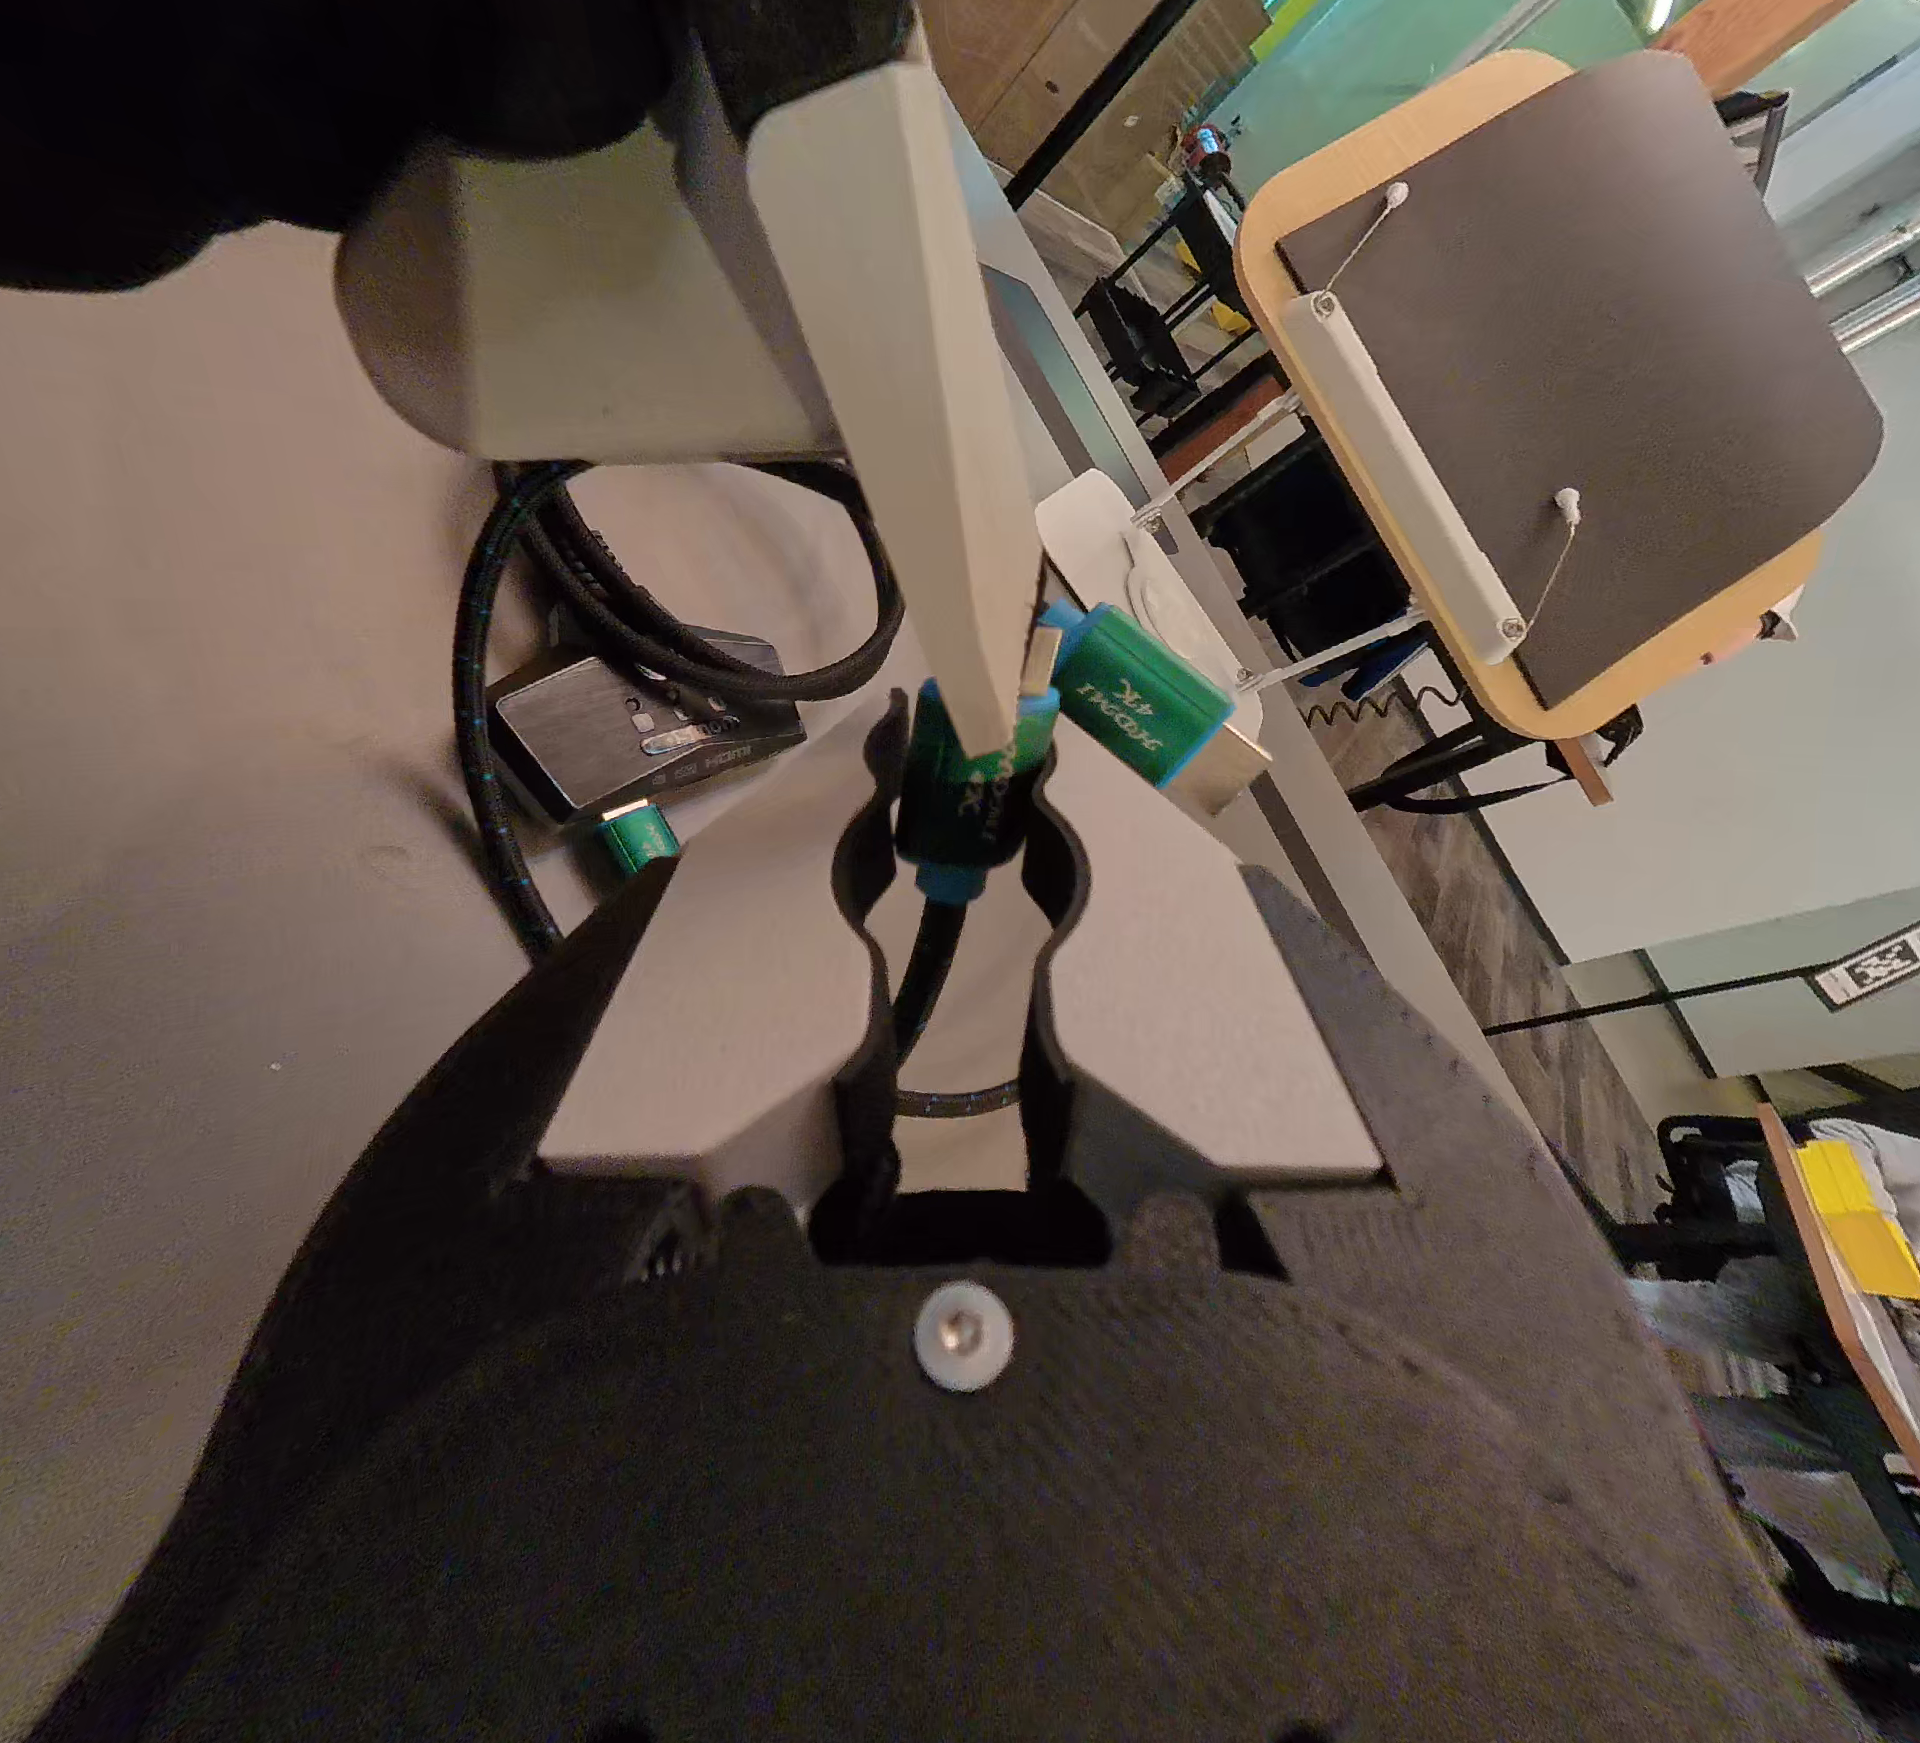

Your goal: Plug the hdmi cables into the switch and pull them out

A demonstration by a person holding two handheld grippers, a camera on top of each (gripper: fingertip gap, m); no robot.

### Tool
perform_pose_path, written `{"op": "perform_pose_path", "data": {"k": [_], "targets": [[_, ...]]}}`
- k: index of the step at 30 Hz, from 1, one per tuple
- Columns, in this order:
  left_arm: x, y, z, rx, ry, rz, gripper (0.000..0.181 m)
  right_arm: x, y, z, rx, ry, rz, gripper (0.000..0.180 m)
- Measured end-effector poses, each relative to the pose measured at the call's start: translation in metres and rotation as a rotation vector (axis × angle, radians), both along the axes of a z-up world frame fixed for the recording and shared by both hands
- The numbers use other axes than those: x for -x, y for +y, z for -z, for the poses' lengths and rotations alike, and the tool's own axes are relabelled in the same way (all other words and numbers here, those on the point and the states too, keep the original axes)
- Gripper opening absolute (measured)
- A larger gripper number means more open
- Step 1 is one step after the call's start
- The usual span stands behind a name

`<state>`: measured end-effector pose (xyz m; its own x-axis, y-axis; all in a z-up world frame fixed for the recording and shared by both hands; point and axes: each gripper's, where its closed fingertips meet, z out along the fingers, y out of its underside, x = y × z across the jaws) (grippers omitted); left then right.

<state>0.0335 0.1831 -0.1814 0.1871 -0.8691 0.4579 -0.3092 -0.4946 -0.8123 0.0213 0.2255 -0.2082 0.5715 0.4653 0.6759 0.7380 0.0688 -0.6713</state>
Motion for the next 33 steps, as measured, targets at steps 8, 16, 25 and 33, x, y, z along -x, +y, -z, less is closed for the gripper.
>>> {"op": "perform_pose_path", "data": {"k": [8, 16, 25, 33], "targets": [[0.007, 0.007, -0.006, 0.081, -0.109, 0.018, 0.009, 0.006, -0.007, 0.003, 0.055, 0.111, -0.113, 0.029], [0.011, 0.01, -0.014, 0.137, -0.189, 0.035, 0.009, -0.004, -0.013, -0.007, 0.103, 0.271, -0.202, 0.015], [0.011, 0.01, -0.015, 0.16, -0.214, 0.046, 0.009, -0.002, -0.014, -0.006, 0.128, 0.31, -0.219, 0.006], [0.011, 0.006, -0.024, 0.229, -0.294, 0.077, 0.008, 0.003, -0.018, -0.02, 0.08, 0.371, -0.26, 0.017]]}}
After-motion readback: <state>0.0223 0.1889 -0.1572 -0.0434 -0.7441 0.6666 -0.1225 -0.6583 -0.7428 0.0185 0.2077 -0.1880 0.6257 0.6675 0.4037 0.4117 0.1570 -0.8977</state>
